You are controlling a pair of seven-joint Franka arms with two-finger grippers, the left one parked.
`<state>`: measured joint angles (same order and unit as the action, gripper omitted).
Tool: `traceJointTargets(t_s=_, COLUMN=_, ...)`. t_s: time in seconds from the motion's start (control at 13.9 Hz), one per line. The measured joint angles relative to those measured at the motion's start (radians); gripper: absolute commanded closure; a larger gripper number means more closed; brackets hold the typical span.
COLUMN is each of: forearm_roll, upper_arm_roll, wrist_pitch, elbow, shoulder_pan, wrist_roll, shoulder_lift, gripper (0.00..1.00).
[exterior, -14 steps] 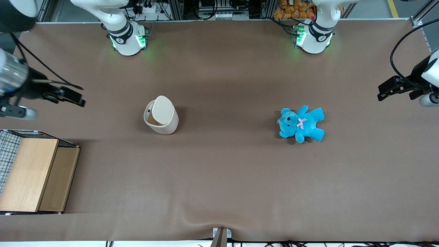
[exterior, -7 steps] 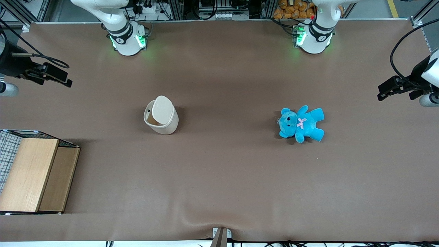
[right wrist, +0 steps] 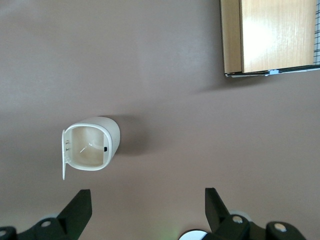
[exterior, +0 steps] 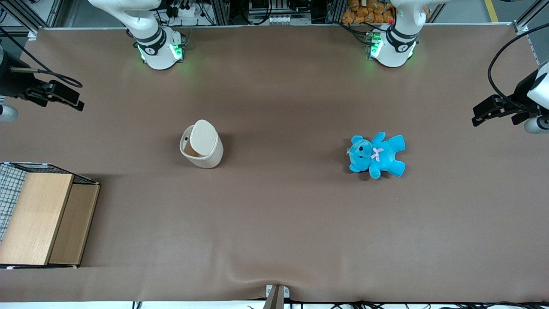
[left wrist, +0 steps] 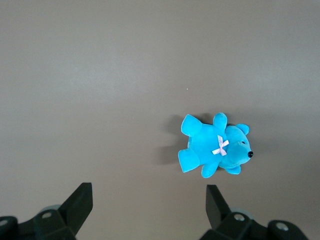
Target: Open trash can with right arm
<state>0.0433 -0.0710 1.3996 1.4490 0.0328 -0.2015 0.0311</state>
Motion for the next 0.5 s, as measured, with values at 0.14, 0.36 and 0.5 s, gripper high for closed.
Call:
traceJointTargets(t_s=0.14, forearm_roll=-0.004, upper_arm_roll=0.004, wrist_pitch=0.000, elbow=0.000, shoulder_pan=0.001, wrist_roll=0.001, shoulder_lift=0.002, gripper=0.00)
traceJointTargets(t_s=0.36, forearm_roll=-0.005, upper_arm_roll=0.013, wrist_pitch=0.000, elbow=0.000, shoulder_pan=0.002, wrist_roll=0.001, shoulder_lift=0.002, gripper=0.00)
traceJointTargets(t_s=0.5, forearm_roll=-0.005, upper_arm_roll=0.024, wrist_pitch=-0.001, elbow=0.001, shoulder_pan=0.002, wrist_roll=0.002, shoulder_lift=0.005, gripper=0.00)
